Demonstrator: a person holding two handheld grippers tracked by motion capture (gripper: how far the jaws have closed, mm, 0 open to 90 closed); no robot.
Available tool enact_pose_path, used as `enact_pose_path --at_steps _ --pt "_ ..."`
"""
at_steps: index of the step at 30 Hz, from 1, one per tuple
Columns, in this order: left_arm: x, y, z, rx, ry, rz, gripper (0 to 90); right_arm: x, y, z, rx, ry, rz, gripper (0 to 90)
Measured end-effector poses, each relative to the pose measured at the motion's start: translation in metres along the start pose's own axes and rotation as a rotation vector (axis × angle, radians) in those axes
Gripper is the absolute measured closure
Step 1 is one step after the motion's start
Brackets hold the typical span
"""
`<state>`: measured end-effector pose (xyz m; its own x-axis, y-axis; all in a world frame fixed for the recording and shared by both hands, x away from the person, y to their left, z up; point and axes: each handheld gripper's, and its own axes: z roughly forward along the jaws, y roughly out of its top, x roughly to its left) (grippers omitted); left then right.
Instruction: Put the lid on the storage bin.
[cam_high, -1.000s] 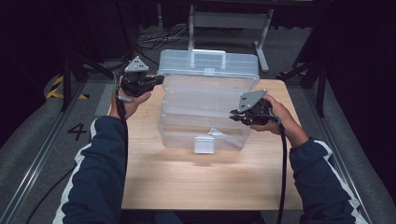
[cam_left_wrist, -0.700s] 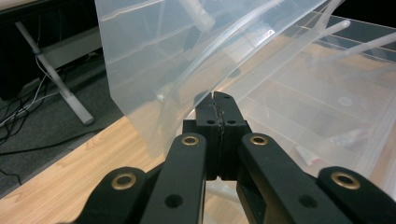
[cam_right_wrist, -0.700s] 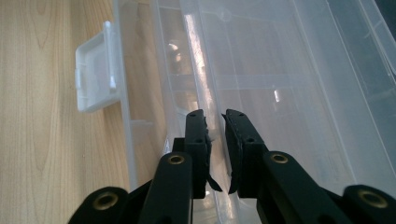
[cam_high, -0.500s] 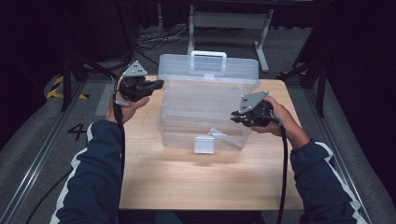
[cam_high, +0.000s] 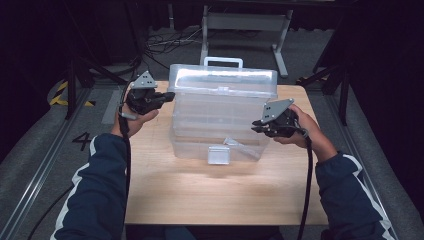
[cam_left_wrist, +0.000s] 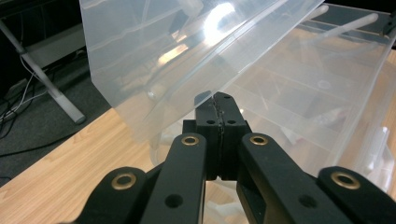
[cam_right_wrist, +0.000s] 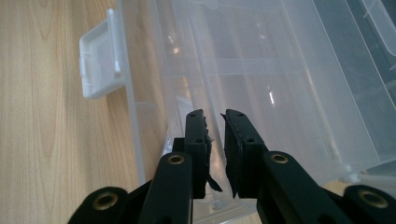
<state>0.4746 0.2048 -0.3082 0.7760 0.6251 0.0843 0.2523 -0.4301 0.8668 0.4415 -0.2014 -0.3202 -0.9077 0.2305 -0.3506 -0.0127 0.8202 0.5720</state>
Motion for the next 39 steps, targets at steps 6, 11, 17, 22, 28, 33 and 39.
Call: enact_pose_path --at_steps 6,11,17,22,28,33,39 --pt "-0.003 -0.003 -0.002 0.004 -0.003 0.008 90.0 0.002 -0.006 -0.003 -0.001 -0.007 0.017 80.1" --pt "-0.006 -0.007 -0.003 0.009 -0.01 0.021 90.0 0.004 -0.011 -0.004 -0.003 -0.012 0.023 80.1" --pt "-0.01 -0.012 -0.003 0.022 -0.016 0.028 90.0 0.006 -0.015 -0.006 -0.012 -0.011 0.031 80.4" --pt "-0.013 -0.015 -0.004 0.029 -0.017 0.037 90.0 0.009 -0.018 -0.008 -0.025 -0.015 0.04 80.6" --pt "-0.016 -0.02 -0.004 0.042 -0.021 0.053 90.0 0.011 -0.023 -0.011 -0.037 -0.02 0.054 80.5" --pt "-0.018 -0.022 -0.004 0.05 -0.022 0.058 90.0 0.012 -0.027 -0.015 -0.047 -0.025 0.061 80.6" --pt "-0.021 -0.025 -0.004 0.06 -0.025 0.058 90.0 0.014 -0.031 -0.016 -0.064 -0.026 0.082 80.5"
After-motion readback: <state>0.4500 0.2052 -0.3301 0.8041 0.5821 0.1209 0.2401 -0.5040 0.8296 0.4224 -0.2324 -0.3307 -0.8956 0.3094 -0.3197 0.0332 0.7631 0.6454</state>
